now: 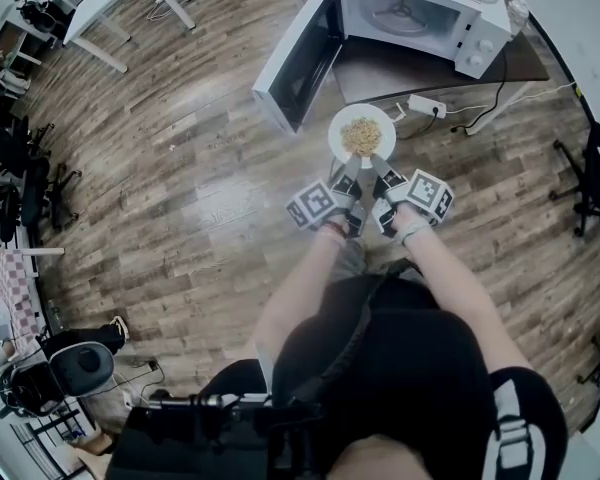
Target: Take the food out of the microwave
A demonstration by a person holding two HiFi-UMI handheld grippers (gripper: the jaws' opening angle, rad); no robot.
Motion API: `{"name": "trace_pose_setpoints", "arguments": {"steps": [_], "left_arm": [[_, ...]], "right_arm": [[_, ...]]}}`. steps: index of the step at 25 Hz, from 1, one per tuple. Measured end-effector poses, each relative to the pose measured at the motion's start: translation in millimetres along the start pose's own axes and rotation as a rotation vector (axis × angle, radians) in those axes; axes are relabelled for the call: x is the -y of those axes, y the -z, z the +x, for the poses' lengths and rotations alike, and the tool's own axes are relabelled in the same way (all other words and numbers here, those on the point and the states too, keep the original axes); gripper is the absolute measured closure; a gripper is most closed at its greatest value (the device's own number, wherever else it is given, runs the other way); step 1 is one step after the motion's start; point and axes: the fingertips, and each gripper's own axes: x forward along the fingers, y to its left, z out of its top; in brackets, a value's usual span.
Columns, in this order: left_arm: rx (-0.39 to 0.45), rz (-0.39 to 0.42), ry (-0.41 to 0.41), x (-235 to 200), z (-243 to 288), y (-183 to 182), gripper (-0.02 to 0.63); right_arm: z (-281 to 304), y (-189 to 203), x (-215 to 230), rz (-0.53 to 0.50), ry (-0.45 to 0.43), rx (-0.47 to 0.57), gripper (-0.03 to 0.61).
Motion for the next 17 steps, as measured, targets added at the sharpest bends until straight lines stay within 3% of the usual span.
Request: {"name": "trace_pose_setpoints", "arguments": {"steps": [17], "left_arm": [[-0.054,0.016,0.016,0,7,-4,0.569]], "right_arm": [[3,-3,2,0.044,0.001,0.046,0.555]]}}
